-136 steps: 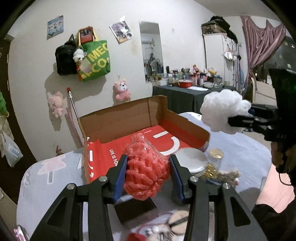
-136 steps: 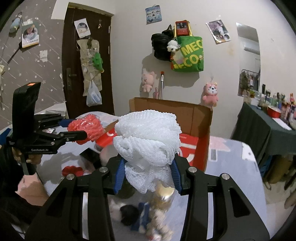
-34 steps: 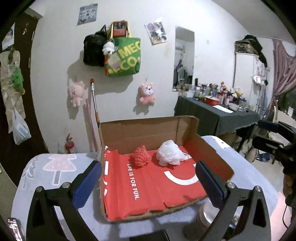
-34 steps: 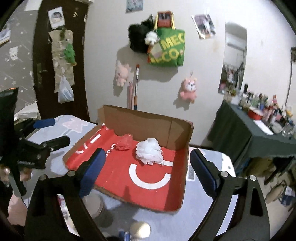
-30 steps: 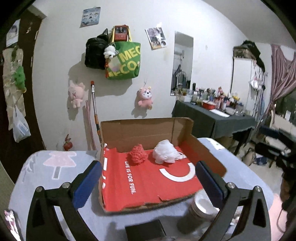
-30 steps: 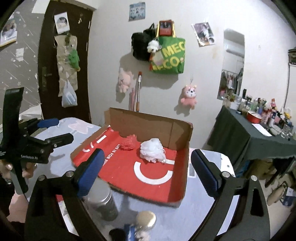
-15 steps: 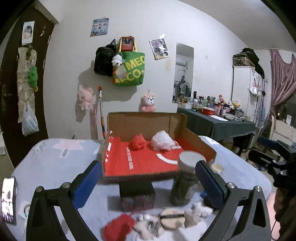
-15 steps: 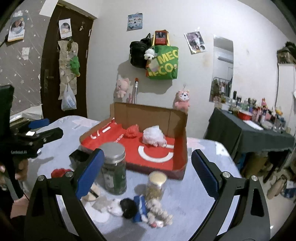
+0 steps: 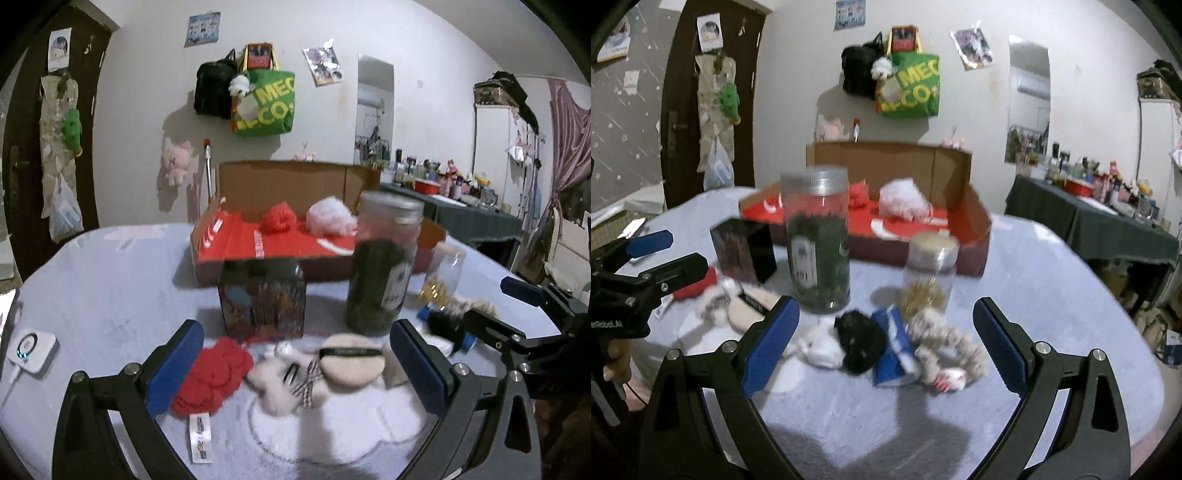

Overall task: Organize soft objects
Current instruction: 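Grasp the red knitted pouch with the left tool while the right tool grasps the black scrunchie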

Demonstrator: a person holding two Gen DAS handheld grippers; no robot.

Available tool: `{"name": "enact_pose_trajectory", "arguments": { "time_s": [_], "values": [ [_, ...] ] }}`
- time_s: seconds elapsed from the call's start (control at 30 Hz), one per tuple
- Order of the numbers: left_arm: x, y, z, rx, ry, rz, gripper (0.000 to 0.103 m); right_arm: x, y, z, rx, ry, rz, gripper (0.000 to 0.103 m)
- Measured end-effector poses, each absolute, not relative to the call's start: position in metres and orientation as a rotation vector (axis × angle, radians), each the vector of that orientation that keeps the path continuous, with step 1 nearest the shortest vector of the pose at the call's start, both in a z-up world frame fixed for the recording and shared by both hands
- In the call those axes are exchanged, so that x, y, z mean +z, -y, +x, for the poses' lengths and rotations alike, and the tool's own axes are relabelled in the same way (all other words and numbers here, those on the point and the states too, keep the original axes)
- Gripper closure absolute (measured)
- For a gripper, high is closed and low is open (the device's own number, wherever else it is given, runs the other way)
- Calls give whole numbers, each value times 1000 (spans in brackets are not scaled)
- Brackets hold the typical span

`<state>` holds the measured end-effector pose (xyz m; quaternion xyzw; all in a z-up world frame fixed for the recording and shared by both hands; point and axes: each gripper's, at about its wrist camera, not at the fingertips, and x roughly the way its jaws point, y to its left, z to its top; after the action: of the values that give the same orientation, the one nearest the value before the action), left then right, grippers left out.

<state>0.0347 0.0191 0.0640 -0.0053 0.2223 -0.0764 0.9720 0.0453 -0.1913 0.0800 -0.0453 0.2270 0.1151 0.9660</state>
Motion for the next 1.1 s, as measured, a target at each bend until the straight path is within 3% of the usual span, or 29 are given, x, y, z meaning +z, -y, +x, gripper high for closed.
{"name": "enact_pose_trajectory", "arguments": {
  "time_s": [0.6,0.8,0.9,0.93,0.97,1.1],
  "values": [
    [44,-61,57,-62,-585,-5,4,59,186,64,285,-535,-72,9],
    [37,-71,65,-70,-648,-2,18,58,188,72,309,-567,-57,36],
    [32,-73,67,-97,-680,2,38,52,189,78,330,-604,-49,51],
    [30,-74,68,-117,-689,-5,50,50,189,78,328,-608,-53,61],
    [30,-75,67,-121,-689,-9,51,50,189,78,330,-606,-54,73],
    [38,-73,58,-138,-658,-2,56,53,192,74,362,-598,-43,78]
  ]
}}
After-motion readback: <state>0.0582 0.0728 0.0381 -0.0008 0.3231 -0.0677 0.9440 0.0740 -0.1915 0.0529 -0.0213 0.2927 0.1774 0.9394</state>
